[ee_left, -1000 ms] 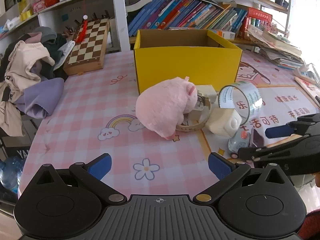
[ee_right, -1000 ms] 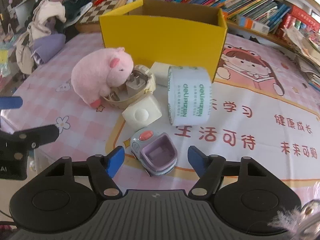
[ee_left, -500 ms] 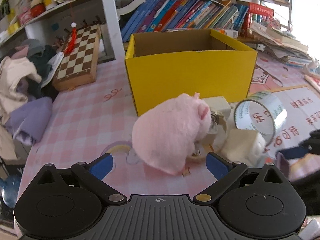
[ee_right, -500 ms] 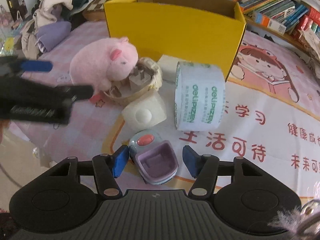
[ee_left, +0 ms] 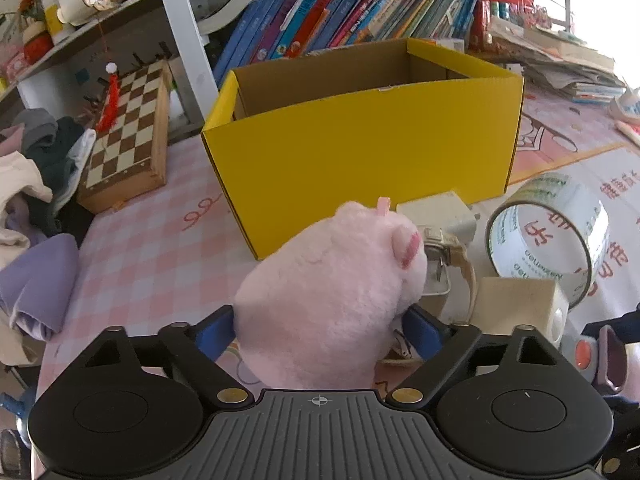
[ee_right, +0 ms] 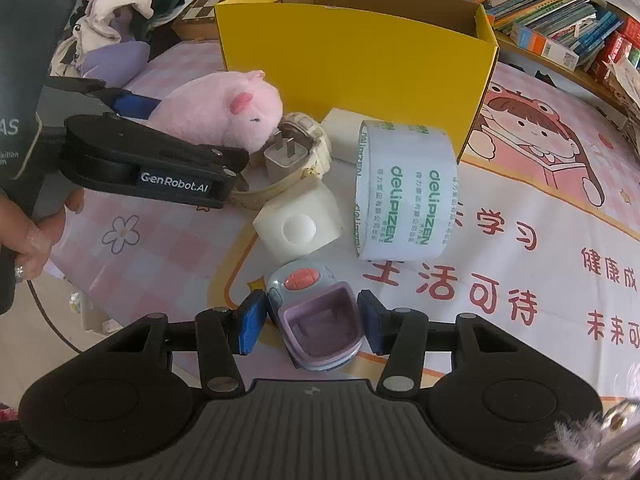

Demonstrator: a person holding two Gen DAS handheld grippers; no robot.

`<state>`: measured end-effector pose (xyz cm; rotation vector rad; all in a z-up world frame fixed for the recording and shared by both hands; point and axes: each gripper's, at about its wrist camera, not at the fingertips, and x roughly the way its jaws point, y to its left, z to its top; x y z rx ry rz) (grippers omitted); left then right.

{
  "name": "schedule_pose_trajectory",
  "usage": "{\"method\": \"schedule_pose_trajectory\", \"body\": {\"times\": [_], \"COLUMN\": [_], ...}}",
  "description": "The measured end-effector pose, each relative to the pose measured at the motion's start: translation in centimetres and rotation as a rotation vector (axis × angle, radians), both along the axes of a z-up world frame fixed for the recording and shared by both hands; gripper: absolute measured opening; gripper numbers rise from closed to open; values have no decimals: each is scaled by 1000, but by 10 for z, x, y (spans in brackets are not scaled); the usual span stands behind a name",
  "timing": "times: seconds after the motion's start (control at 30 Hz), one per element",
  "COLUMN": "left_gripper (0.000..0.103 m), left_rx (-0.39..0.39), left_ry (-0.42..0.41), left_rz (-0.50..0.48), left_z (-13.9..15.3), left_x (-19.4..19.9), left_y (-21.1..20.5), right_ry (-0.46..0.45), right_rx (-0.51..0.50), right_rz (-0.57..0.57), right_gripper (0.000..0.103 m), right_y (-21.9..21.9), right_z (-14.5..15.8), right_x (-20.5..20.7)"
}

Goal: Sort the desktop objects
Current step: 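Grasp the pink plush pig with the left gripper while the right gripper grasps the toy car, then lift the pig with the left gripper while the right gripper carries the car toward the yellow box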

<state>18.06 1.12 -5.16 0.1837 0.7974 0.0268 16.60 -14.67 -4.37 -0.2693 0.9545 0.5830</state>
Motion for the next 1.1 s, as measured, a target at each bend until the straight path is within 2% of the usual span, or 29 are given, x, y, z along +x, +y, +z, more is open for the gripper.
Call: {"method": "schedule_pose_trajectory", "body": {"times": [0.03, 0.1, 0.2, 0.43, 0.7, 1.1], "left_gripper": [84, 74, 69, 69, 69, 69], "left_rx": [1, -3, -29, -99, -105, -121], "left_ry": [-2, -8, -18, -64, -116, -132], "left_rz": [0, 2, 8, 52, 67, 90], "left_z": [0, 1, 5, 24, 37, 42], "left_x": [-1, -4, -9, -33, -60, -90], "left_y": [0, 2, 8, 20, 26, 31], "right_ry": [-1, -3, -5, -24, -51, -75], "right_rx": [0, 0, 6, 33, 59, 70], "right_rz": [-1, -3, -17, -72, -102, -84], "right_gripper": [48, 47, 45, 38, 37, 37], "right_y": [0, 0, -2, -13, -18, -12], "right_z": [0, 0, 2, 9, 15, 21], "right_x": [0, -1, -2, -7, -19, -38]}}
